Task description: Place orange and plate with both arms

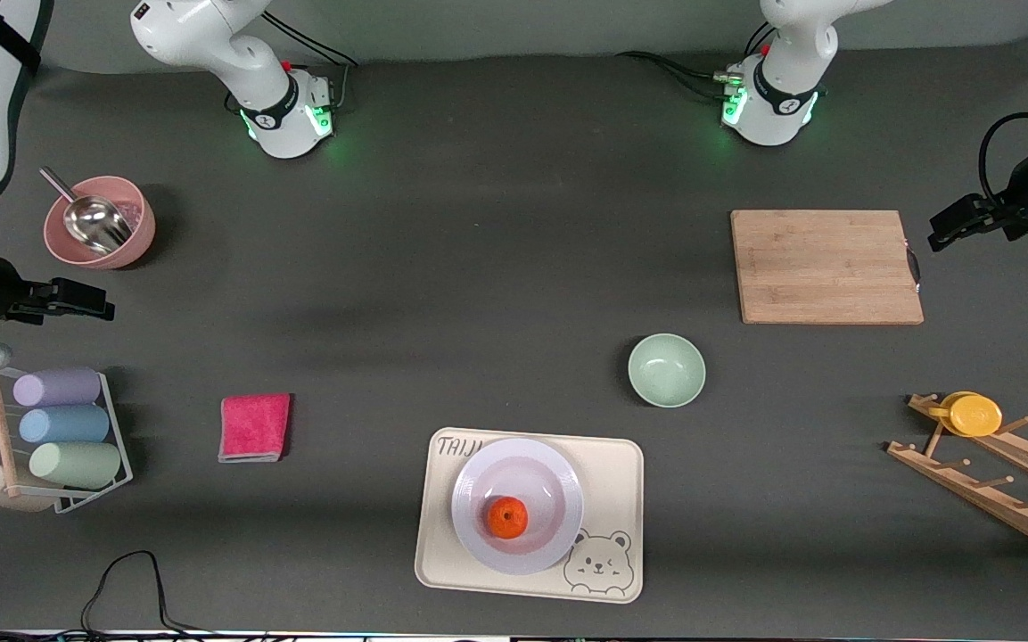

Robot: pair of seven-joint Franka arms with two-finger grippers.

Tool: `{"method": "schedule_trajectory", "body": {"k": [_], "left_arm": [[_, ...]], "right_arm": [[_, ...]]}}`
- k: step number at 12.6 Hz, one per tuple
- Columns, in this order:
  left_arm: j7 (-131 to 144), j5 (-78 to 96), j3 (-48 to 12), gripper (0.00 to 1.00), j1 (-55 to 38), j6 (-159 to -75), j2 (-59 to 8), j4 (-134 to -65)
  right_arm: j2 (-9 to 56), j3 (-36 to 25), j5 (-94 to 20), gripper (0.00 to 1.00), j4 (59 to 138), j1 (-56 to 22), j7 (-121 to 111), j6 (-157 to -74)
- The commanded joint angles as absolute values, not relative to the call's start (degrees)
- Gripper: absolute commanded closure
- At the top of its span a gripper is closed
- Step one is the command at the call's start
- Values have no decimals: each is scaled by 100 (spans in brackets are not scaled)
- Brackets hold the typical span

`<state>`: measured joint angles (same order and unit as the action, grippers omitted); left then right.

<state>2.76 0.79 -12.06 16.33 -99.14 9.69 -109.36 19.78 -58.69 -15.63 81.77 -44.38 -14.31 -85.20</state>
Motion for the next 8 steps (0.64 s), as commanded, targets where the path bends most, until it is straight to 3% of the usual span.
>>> {"method": "schedule_trajectory", "body": {"k": [1, 6, 8], "left_arm": [[229, 35, -1187, 0, 1626, -9888, 1090, -10960], [272, 9, -1239, 0, 1547, -9984, 1160, -10881], [290, 17, -1222, 0, 1556, -9809, 1177, -10811]], "right_arm": [[1995, -5880, -1617, 0, 8077, -4447, -1327, -8341], [1882, -5871, -1600, 0, 8147, -4474, -1318, -8306], [1811, -5453, -1634, 0, 8078, -3819, -1318, -8262]]}}
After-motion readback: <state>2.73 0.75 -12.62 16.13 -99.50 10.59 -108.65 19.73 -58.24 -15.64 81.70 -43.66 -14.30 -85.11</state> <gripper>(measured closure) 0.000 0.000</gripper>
